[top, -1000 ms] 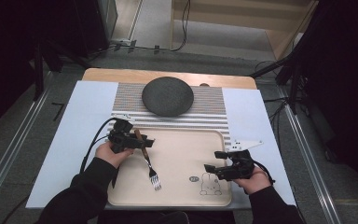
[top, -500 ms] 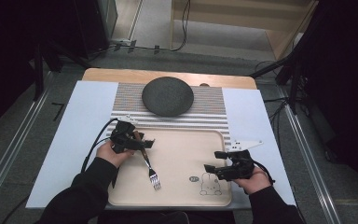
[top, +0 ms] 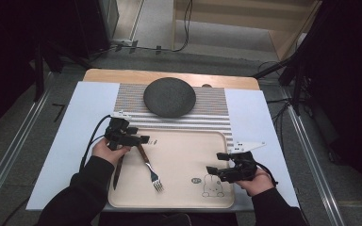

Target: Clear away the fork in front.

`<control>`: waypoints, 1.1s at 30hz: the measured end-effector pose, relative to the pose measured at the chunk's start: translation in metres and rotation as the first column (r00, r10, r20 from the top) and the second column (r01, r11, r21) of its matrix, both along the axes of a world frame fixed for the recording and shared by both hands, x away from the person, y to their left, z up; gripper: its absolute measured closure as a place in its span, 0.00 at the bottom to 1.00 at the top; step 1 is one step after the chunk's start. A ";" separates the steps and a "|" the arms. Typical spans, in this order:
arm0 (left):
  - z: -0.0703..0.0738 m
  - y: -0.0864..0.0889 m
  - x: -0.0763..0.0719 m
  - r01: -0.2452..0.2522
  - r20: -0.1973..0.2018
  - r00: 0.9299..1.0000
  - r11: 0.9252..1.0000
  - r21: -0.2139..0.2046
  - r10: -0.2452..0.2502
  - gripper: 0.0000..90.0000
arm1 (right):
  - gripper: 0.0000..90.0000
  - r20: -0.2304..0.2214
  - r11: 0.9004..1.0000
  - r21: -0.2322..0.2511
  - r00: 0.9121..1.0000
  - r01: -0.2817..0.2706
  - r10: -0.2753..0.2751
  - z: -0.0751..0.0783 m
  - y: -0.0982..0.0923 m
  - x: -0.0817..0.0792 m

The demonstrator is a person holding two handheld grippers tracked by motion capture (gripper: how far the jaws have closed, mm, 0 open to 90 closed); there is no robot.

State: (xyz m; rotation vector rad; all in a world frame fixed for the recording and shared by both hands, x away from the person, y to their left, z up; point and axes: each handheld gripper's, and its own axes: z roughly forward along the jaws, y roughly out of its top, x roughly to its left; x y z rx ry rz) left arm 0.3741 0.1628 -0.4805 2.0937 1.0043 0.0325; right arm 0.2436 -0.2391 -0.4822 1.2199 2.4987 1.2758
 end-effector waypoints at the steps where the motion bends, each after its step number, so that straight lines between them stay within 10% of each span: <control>1: 0.002 0.001 0.000 -0.001 0.000 1.000 1.000 -0.018 0.001 0.31 | 0.28 -0.001 1.000 0.000 1.000 0.000 0.000 0.000 0.000 0.000; 15: 0.020 -0.014 -0.023 0.095 0.026 0.995 0.993 -0.074 -0.093 0.35 | 0.27 0.002 1.000 0.003 1.000 0.007 -0.007 0.000 -0.002 0.000; 22: 0.022 -0.028 -0.039 0.150 0.010 0.989 0.985 -0.087 -0.150 0.58 | 0.27 0.004 1.000 0.009 1.000 0.015 -0.015 0.001 -0.004 0.001; 28: 0.021 -0.040 -0.052 0.262 0.000 0.965 0.960 -0.103 -0.263 0.98 | 0.27 0.008 1.000 0.012 1.000 0.012 -0.012 0.002 -0.005 0.003; 33: 0.012 -0.047 -0.062 0.300 -0.045 0.952 0.951 -0.081 -0.304 1.00 | 0.27 0.009 1.000 0.009 1.000 0.009 -0.009 0.002 -0.006 0.006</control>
